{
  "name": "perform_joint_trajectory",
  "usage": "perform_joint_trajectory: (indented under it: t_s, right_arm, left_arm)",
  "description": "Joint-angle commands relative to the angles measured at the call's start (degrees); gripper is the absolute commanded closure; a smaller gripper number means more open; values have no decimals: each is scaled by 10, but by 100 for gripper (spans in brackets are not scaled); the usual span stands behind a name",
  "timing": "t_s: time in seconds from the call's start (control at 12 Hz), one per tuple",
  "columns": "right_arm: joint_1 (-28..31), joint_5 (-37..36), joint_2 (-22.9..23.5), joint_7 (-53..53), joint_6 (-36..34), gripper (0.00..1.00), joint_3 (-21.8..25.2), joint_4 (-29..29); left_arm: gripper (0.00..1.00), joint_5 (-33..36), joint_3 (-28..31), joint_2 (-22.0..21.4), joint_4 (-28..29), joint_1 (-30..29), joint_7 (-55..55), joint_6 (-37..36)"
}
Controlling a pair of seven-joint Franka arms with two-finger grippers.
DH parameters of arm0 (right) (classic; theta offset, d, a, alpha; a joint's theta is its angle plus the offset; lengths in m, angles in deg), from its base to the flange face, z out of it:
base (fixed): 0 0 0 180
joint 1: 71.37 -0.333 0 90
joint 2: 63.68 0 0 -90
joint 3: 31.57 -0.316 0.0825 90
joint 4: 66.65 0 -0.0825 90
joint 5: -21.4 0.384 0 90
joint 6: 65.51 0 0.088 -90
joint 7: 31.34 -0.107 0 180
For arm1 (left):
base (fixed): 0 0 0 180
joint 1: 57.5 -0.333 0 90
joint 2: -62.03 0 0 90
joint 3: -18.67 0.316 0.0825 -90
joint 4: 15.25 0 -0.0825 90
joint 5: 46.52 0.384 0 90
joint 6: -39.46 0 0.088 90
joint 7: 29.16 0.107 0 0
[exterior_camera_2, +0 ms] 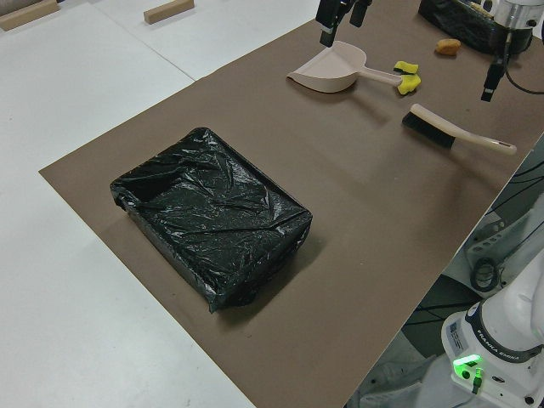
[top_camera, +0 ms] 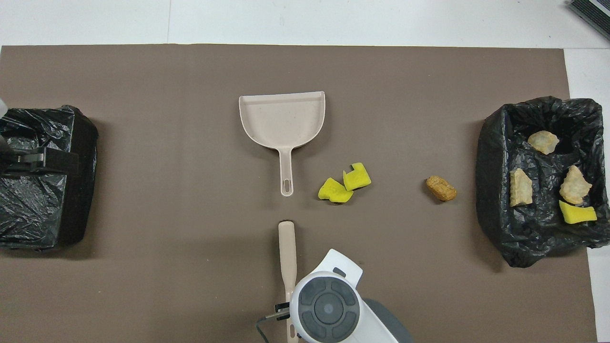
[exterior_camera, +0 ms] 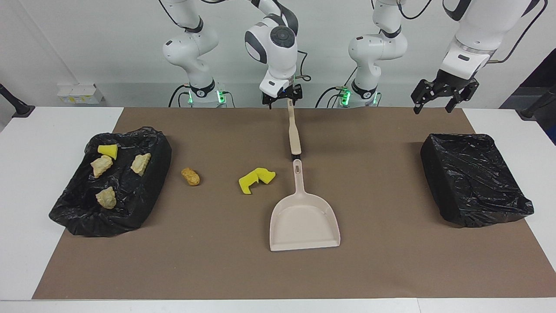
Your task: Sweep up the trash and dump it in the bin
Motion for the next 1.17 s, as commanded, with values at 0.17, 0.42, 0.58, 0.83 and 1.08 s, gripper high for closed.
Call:
perform_joint_trajectory:
  t_s: [0.17, 0.42, 0.58, 0.83, 1.08]
  right_arm:
    - [-35, 16, 21, -75, 76, 16, 2, 32]
    - [-52, 16, 80, -107, 139, 18, 1, 29]
    - [-55, 16, 89, -112, 141, 39, 1, 29]
    - [-64, 16, 88, -126, 133, 86, 1, 27]
    - [-65, 16, 91, -144, 124, 100, 1, 17]
  left_arm:
    - [0, 2, 1, -16, 20, -2, 6, 9]
    - [0, 2, 1, -16, 20, -2, 1, 9]
    - [0, 2, 0, -15, 21, 4, -2, 10]
    - [0, -1, -3, -6, 33, 11, -18, 59]
    - [0, -6, -3, 38, 34, 49, -85, 151]
